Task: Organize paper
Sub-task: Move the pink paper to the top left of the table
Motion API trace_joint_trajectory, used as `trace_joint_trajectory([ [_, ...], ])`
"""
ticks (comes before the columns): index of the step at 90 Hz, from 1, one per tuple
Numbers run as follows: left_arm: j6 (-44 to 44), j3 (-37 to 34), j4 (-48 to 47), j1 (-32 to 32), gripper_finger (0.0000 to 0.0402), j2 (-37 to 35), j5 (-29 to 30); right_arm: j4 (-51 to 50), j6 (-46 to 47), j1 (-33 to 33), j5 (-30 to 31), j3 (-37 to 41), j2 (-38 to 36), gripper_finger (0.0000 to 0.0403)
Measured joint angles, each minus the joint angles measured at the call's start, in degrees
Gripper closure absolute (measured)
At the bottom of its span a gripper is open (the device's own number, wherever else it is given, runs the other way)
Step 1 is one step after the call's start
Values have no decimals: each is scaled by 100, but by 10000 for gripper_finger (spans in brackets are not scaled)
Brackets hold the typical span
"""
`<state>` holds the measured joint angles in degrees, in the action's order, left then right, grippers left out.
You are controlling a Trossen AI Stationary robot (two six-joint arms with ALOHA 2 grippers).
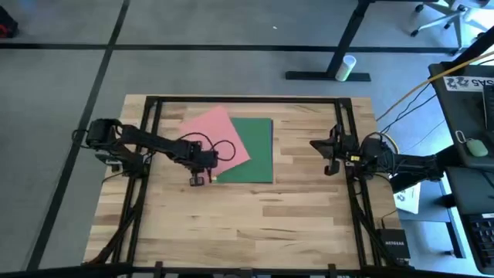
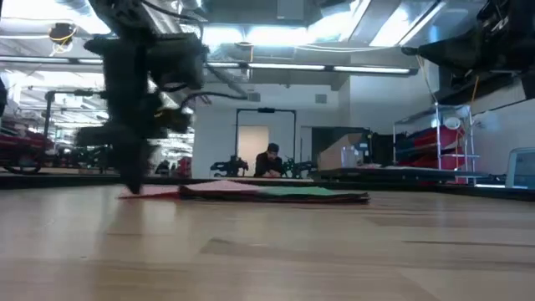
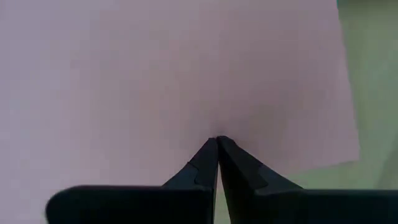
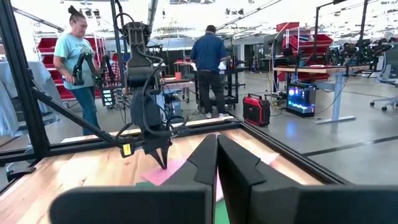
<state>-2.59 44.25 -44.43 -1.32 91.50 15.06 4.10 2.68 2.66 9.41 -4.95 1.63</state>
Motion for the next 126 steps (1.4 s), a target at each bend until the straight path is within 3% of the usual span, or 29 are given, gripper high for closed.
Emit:
trace_joint_trajectory([
  [28, -257, 240, -1271, -14, 401, -296, 600, 5, 0, -2, 0, 0, 0, 402],
  [50, -681, 509, -377, 240, 401, -612, -318, 6, 0, -1, 2, 0, 0, 402],
  [93, -1483, -25, -244, 638, 401, -155, -345, 23, 2, -1, 1, 0, 0, 402],
  [126, -2545, -76, -1998, 788, 401, -194, -185, 5, 2, -2, 2, 0, 0, 402],
])
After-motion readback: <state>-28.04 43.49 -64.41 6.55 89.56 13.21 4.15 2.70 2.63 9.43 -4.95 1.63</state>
